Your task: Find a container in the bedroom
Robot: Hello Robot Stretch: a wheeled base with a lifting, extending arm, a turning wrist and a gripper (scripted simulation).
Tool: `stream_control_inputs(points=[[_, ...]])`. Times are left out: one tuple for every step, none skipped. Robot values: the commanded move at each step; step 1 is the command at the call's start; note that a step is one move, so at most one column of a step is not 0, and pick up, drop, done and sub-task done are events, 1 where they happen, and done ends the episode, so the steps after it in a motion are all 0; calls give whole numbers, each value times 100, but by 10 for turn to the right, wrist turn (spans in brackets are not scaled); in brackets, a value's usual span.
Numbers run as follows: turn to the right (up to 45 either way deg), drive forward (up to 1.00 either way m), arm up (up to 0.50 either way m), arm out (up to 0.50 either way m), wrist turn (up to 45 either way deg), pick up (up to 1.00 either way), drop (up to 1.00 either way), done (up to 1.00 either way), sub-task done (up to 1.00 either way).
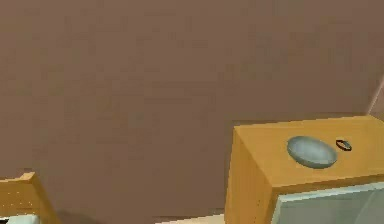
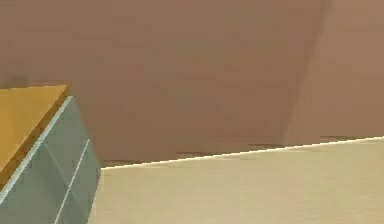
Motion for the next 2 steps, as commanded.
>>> stream_control_inputs(points=[[330,0,0,0,0,0,0,0,0],[0,0,0,0,0,0,0,100,0]])
